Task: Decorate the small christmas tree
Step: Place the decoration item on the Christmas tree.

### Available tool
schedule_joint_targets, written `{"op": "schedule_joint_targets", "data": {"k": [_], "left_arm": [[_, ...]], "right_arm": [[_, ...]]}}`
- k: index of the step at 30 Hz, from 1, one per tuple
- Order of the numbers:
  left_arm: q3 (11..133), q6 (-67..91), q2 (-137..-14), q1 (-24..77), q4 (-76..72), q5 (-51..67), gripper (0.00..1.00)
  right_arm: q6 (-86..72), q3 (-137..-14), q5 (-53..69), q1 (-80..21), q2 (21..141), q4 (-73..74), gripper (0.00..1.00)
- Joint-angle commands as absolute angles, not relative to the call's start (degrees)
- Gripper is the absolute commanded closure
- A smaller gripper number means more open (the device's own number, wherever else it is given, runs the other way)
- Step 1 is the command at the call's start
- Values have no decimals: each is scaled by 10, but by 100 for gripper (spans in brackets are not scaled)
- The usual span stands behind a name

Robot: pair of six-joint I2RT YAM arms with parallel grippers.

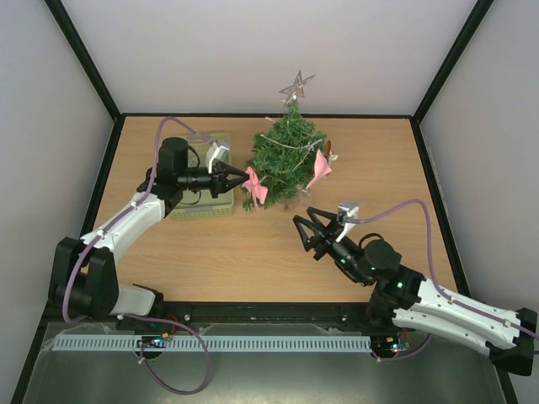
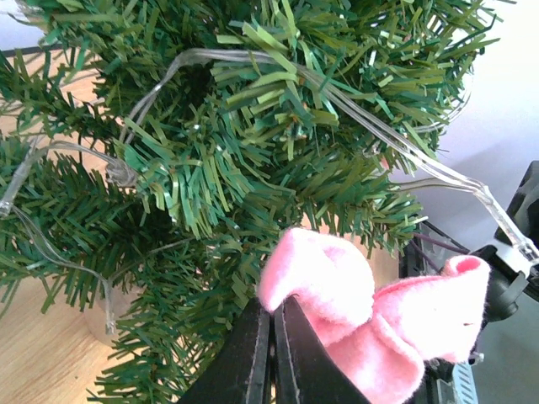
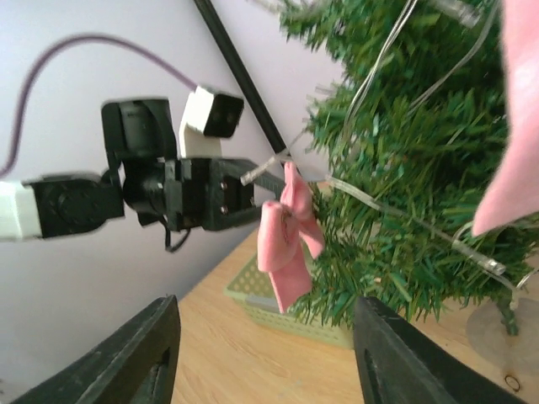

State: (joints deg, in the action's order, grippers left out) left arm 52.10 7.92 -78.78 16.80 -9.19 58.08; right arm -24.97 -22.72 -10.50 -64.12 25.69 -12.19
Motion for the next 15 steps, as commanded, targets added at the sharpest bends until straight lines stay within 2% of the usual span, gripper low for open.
{"op": "schedule_joint_targets", "data": {"k": [1,8,15], "left_arm": [[520,62,-773,165,-64,601,98],[517,45,-769,165,-35,607,98],[525,26,-767,163,-5,615,98]], "right_arm": [[-266,-220,-78,-643,312,-177,47],[-270,-247,-78,-643,458,-294,55],[-236,-311,-116,-638,578,-312,65]]}}
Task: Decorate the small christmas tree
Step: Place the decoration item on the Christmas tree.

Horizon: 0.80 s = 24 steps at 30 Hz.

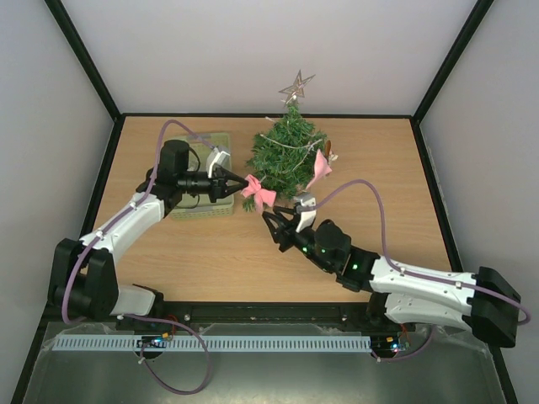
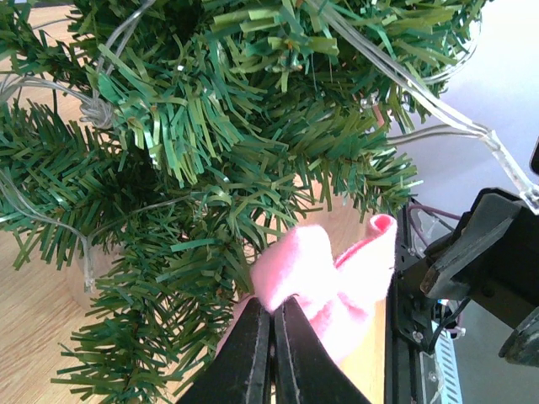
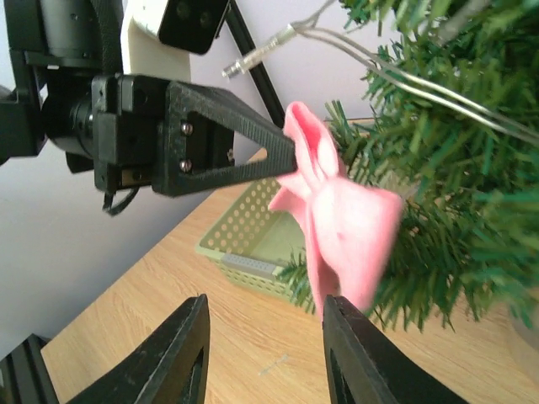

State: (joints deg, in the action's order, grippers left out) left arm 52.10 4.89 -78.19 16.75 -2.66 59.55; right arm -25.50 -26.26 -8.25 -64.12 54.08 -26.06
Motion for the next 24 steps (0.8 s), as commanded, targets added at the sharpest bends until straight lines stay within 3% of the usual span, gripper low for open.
{"op": "schedule_joint_targets", "data": {"k": [1,15,24], "left_arm": [[525,24,-768,163,-3,615,98],[543,24,-781,151,5,624,98],[547,22,-789,147,9,623,98]], "right_arm": [[-239,-316,-122,-633,589,-312,65],[-300,-325,-29,-563,645,-333,68],[-323,-319,-43,-561,664,-350,56]]}}
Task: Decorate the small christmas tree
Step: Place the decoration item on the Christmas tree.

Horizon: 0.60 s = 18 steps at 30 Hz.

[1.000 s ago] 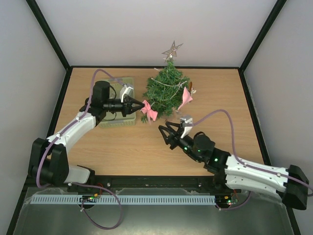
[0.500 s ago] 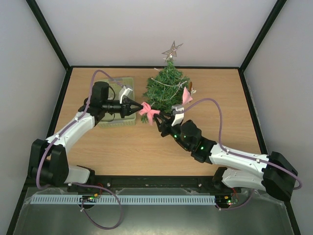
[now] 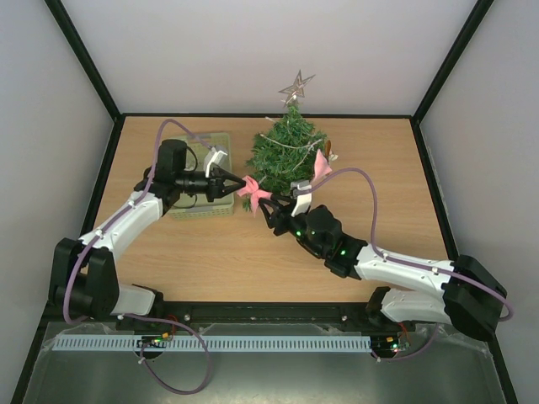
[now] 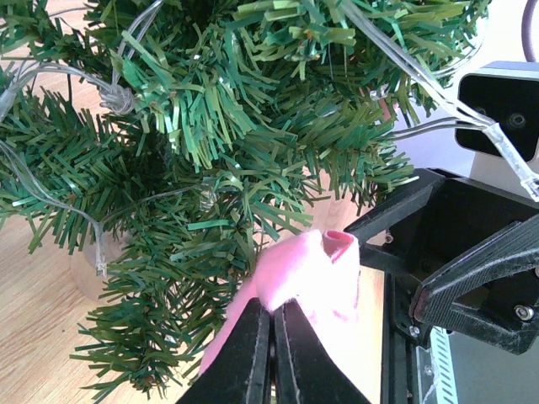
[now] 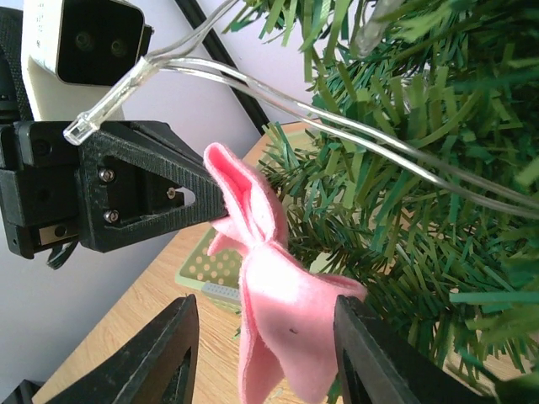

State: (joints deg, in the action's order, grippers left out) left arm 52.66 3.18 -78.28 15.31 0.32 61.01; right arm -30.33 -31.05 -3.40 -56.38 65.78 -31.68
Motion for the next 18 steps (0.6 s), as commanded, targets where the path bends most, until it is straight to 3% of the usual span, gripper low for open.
{"op": "schedule_joint_targets", "data": {"k": [1,18], "left_arm": [[547,22,-789,147,10,623,98],[546,22,-793,142,3,616,98]], "right_arm": [[-328,-319,-47,-560,665,-350,56],[-355,-326,-62,-559,685,-332,59]]}}
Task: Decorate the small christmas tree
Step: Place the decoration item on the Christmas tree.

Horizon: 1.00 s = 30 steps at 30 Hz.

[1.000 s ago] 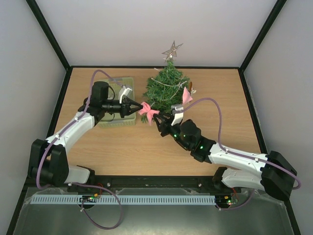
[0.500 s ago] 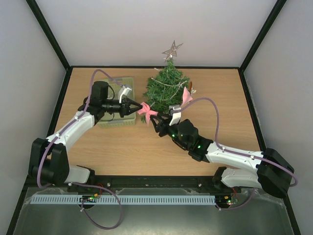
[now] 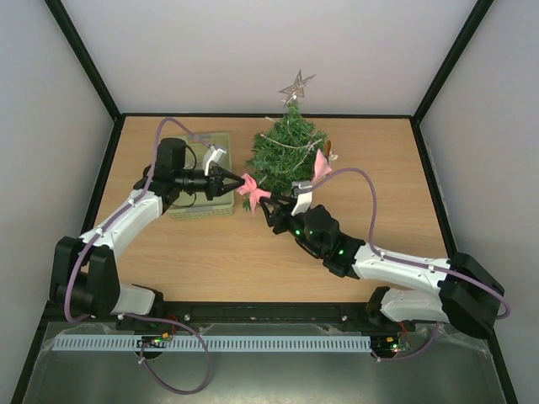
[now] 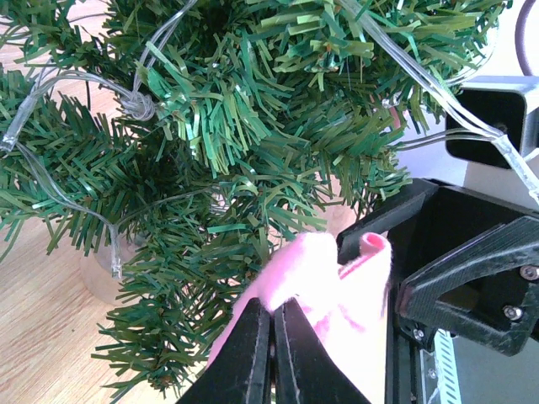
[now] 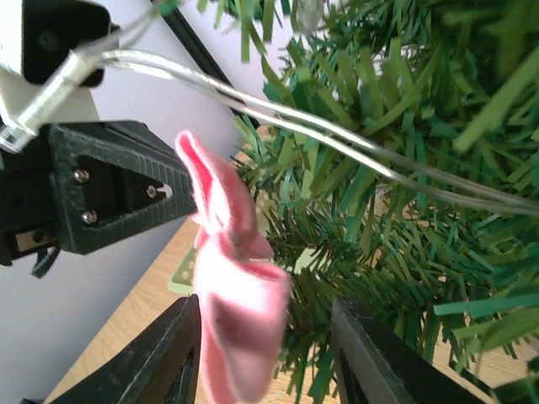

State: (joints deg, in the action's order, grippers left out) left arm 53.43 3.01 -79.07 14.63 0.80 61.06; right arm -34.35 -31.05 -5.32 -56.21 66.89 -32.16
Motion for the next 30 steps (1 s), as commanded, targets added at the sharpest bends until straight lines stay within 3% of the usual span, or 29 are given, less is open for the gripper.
{"op": "schedule_joint_targets", "data": {"k": [1,4,9,30], "left_arm": [[545,22,-793,141,2,615,98],[543,26,-795,142,-2,617,98],[546,36,-803,141,-13,618,98],[591,44,-857,141,-28,617,97]], "right_arm": [[-355,-326,-58,-559,687,-334,59],[-346,-324,-56,-558,688,-355,69],[-316,-317,-67,-559,681,-381,98],[-224,-322,-140,-557,689,-349,98]]}}
